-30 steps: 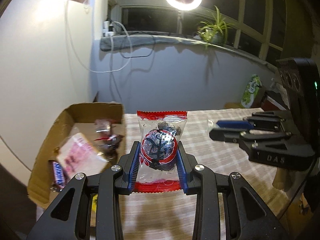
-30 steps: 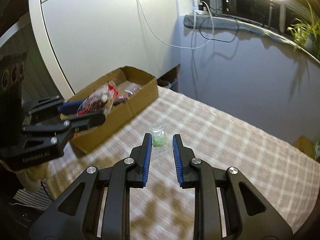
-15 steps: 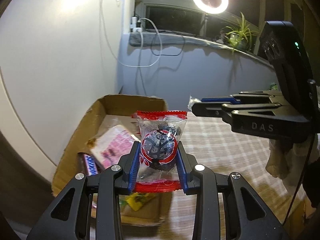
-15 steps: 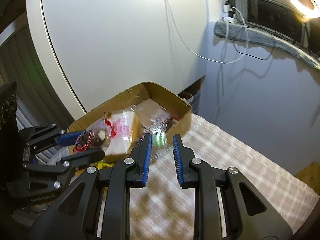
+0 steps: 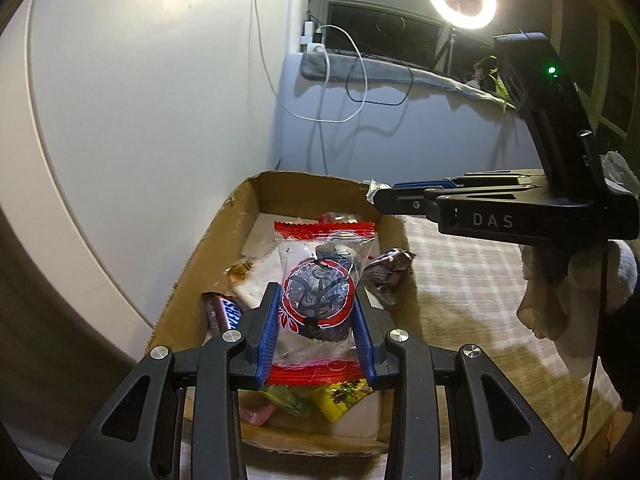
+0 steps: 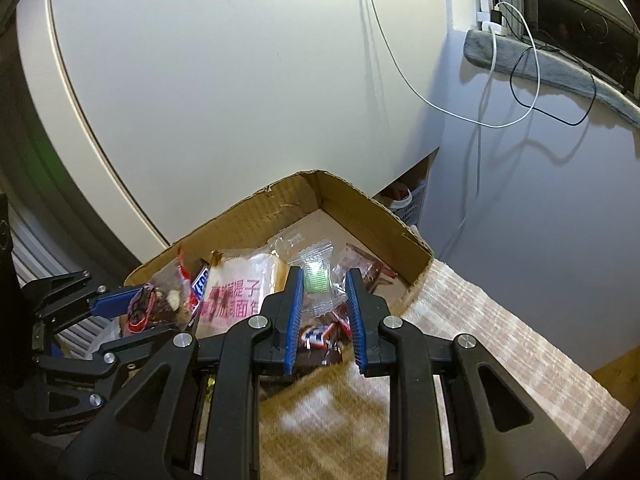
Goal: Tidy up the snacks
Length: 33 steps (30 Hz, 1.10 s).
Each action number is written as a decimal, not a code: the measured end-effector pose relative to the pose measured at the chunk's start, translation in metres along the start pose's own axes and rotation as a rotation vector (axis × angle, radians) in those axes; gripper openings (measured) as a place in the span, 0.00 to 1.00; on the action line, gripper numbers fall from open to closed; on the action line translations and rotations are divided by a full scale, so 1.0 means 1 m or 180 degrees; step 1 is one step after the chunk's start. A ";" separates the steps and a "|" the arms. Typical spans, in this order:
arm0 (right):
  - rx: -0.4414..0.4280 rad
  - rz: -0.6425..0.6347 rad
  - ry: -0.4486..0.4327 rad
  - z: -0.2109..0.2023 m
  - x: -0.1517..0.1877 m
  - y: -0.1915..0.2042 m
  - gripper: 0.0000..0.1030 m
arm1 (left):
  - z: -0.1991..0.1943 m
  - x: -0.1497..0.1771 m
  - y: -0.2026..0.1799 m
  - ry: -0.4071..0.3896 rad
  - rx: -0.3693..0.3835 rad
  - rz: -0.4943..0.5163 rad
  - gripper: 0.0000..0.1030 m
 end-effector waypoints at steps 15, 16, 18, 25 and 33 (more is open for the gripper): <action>-0.0055 -0.0001 0.0049 0.016 -0.008 0.006 0.22 | 0.002 -0.001 0.012 -0.0011 -0.0081 -0.0060 0.33; -0.0057 -0.0006 0.0051 0.015 -0.008 0.006 0.23 | 0.002 -0.001 0.012 -0.0012 -0.0085 -0.0063 0.33; -0.0043 -0.0016 0.0060 0.015 -0.008 0.006 0.31 | 0.001 -0.002 0.013 -0.0023 -0.0098 -0.0071 0.44; 0.0035 0.0046 -0.0031 0.009 -0.014 0.001 0.80 | -0.003 -0.004 0.013 -0.0080 -0.0129 -0.0050 0.65; 0.0095 0.0101 -0.0070 0.001 -0.014 -0.003 0.86 | -0.005 -0.003 0.011 -0.0087 -0.0160 -0.0053 0.74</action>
Point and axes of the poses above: each gripper's, at about its wrist camera, not at the fingertips, and z roughly the way its jaws point, y to its left, x to its underside, the point moved 8 cm from there along z, roughly the way its jaws point, and after that the axes turned 10 degrees about x, right-handed, at the moved point
